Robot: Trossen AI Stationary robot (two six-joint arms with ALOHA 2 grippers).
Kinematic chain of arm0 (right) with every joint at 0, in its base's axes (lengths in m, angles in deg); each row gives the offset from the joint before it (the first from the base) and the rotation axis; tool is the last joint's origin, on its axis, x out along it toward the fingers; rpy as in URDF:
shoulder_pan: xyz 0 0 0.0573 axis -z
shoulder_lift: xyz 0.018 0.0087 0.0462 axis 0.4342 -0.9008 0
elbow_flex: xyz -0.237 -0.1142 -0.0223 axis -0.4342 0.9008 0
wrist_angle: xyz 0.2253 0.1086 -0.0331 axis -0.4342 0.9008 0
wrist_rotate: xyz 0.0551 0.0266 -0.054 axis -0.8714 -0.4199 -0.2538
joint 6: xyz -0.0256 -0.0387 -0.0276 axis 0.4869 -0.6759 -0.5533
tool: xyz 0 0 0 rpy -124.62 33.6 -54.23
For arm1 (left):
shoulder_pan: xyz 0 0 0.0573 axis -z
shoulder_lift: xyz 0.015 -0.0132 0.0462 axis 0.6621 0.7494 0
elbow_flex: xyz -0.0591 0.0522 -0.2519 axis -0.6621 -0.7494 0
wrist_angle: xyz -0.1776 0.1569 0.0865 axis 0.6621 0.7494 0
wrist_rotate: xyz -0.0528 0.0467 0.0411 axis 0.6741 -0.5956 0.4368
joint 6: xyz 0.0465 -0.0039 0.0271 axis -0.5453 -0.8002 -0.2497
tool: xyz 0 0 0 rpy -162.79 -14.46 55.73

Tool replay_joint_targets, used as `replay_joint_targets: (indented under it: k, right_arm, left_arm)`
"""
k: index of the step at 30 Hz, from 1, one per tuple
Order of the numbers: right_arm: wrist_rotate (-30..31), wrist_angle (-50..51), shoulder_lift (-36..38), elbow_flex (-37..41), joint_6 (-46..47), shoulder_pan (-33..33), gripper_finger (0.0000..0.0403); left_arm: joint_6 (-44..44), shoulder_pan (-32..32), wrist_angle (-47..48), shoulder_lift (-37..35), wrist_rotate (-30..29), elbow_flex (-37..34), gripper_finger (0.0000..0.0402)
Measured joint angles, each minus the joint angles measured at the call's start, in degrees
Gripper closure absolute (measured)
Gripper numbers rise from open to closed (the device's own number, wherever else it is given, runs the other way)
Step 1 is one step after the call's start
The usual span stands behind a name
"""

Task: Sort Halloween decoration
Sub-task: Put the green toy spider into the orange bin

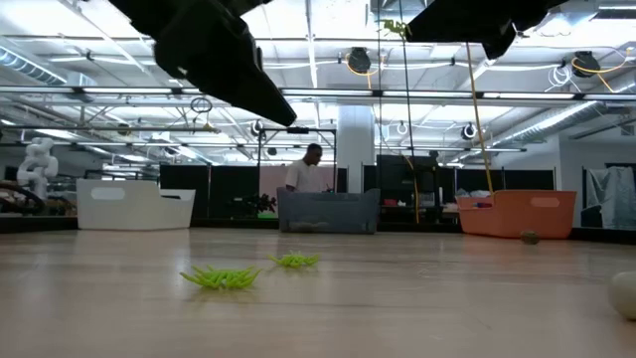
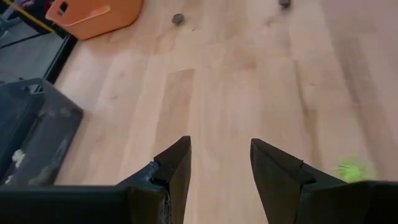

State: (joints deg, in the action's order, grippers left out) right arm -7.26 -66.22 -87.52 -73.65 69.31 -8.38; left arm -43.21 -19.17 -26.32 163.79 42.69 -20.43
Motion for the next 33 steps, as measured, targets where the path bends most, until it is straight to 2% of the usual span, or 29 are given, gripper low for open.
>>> replay_joint_targets:
  k: [5, 12, 21, 27, 33]
  right_arm:
    - [-0.16, 0.02, 0.00, 0.00, 4.67, -0.02, 0.0403]
    - [-0.12, 0.99, 0.45, 0.00, 4.88, 0.00, 0.0403]
    - [-0.12, 14.26, 8.65, -0.04, 4.88, 5.07, 0.0403]
    - [-0.07, 28.43, 17.13, -0.04, 5.34, 13.23, 0.0403]
    - [-0.15, 40.48, 25.59, -0.04, 5.81, 27.05, 0.0403]
  left_arm:
    - [1.43, 1.95, -0.02, 0.00, -0.04, 0.00, 0.0240]
    - [4.73, 4.09, 0.00, 0.00, -0.11, 0.02, 0.0240]
    - [5.42, 6.81, 0.00, 0.00, -0.56, 0.00, 0.0240]
    - [3.75, 6.36, -0.02, 0.00, -2.36, 0.01, 0.0240]
    - [1.23, 5.07, -0.01, 0.00, -2.71, 0.00, 0.0240]
